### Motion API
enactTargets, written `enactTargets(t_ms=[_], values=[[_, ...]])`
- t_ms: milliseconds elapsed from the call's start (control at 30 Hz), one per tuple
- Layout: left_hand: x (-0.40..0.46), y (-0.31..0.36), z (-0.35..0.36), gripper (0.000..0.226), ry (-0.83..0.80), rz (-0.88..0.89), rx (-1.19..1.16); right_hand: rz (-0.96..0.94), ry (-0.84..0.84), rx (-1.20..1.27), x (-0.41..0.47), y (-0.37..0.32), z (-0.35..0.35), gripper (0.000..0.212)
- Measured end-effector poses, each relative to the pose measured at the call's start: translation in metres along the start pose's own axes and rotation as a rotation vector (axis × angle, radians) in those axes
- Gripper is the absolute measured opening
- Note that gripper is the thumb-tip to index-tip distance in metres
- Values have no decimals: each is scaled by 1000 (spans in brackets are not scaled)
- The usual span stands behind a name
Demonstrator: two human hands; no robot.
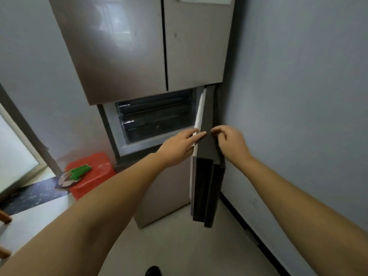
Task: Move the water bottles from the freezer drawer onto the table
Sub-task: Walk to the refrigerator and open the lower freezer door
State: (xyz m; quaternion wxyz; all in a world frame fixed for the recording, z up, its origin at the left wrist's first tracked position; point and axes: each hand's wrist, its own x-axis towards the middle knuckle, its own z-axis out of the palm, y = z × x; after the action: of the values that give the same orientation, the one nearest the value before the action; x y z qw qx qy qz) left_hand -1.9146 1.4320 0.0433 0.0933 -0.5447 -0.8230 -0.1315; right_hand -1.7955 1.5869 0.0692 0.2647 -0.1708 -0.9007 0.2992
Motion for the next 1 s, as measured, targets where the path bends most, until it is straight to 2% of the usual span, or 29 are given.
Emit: enactTargets(t_ms=[100,200,267,400,600,867,1000], values=[[40,34,13,61,-60,67,-45,87,-166,-157,-19,12,-50,35],[72,62,21,62,-57,164,13,143,-434,-382,-35,28,-79,66],[98,82,28,63,-111,204,45,212,-495,-544,-38,49,-94,75],[151,125,46,63,-189,222,3,354,-481,-714,-31,89,-125,63],[218,172,83,58,-142,229,-24,490,-337,-829,-8,151,-158,59],[273,199,114,57,-102,222,-81,565,-285,-834,29,209,-184,60],[290,199,112,63,-157,261,-92,595,-300,-825,40,221,-191,60]])
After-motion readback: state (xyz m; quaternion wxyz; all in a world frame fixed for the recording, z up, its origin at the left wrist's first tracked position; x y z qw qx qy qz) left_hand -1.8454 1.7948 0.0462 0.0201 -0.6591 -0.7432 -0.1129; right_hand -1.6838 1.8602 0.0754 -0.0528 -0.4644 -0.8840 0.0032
